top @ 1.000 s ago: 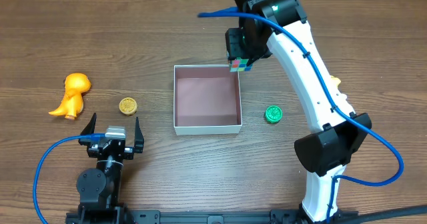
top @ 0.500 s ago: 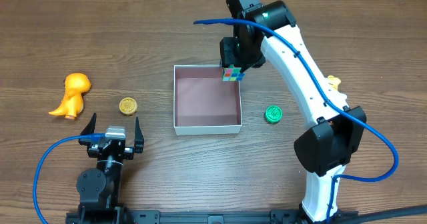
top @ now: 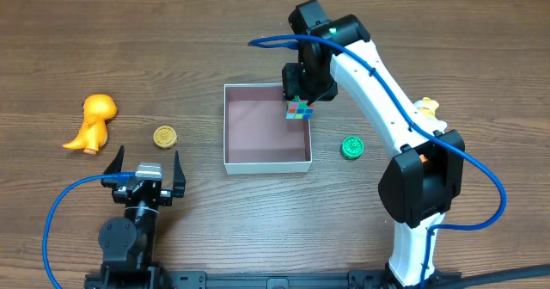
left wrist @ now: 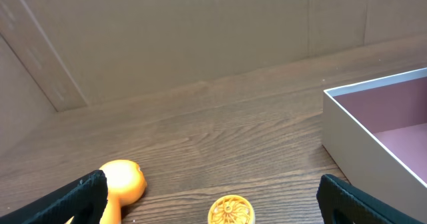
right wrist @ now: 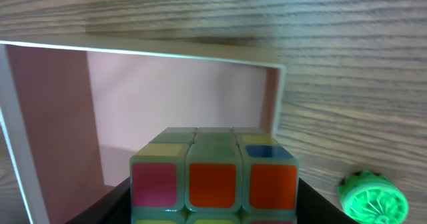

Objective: Pack container
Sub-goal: 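Lift the cube and carry it left over the white box, then lower the cube into the box's back right corner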

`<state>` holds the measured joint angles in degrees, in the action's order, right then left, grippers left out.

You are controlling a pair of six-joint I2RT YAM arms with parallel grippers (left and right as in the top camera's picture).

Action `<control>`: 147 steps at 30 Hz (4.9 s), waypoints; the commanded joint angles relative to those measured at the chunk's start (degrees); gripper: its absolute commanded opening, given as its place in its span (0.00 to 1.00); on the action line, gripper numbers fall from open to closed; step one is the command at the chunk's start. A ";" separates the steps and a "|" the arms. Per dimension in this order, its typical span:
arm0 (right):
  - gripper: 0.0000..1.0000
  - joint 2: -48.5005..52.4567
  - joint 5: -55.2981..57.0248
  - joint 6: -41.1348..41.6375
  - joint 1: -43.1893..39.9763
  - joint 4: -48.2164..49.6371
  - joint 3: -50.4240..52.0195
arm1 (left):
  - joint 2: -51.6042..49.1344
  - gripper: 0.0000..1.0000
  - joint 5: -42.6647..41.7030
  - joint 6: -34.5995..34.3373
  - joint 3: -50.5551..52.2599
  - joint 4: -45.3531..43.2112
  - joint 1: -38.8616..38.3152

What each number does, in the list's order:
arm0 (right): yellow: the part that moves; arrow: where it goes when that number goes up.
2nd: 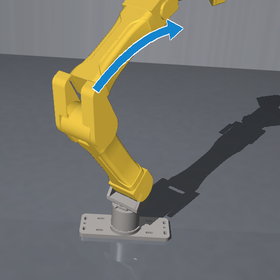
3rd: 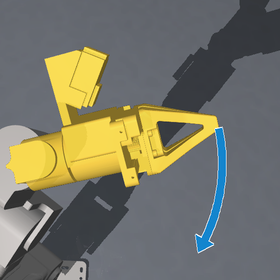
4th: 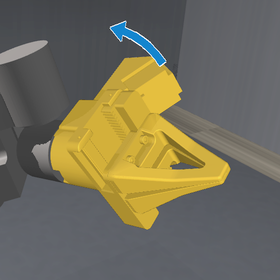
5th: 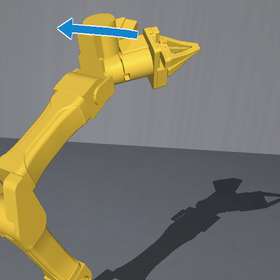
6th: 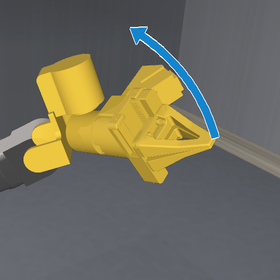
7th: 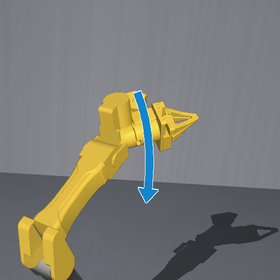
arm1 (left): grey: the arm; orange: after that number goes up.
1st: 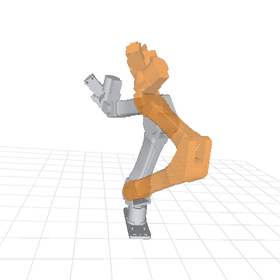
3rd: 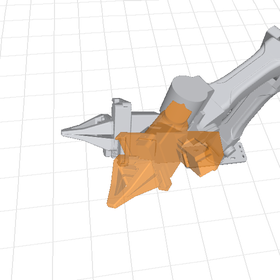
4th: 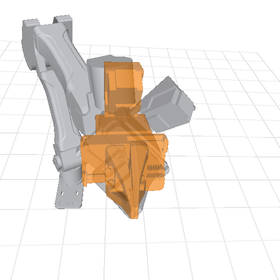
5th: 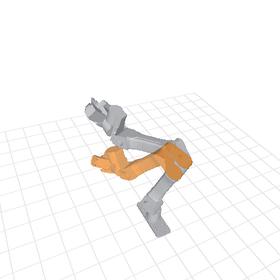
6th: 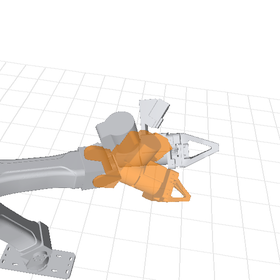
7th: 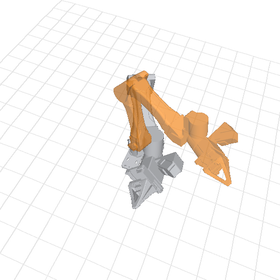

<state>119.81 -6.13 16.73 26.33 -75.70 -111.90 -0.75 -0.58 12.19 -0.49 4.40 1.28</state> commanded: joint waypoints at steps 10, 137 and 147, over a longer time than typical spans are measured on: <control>0.47 -0.20 5.20 1.60 4.70 2.21 0.22 | 0.07 1.00 0.57 -0.61 0.24 -0.02 0.57; 0.04 -0.15 10.32 5.62 10.27 16.65 11.58 | 0.07 1.00 0.57 -0.61 0.24 -0.02 0.57; 0.04 -0.09 10.34 5.62 10.25 20.04 13.53 | 0.07 1.00 0.57 -0.61 0.24 -0.02 0.57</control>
<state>119.81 4.27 22.26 36.56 -56.49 -98.80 -0.75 -0.56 12.19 -0.49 4.40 1.28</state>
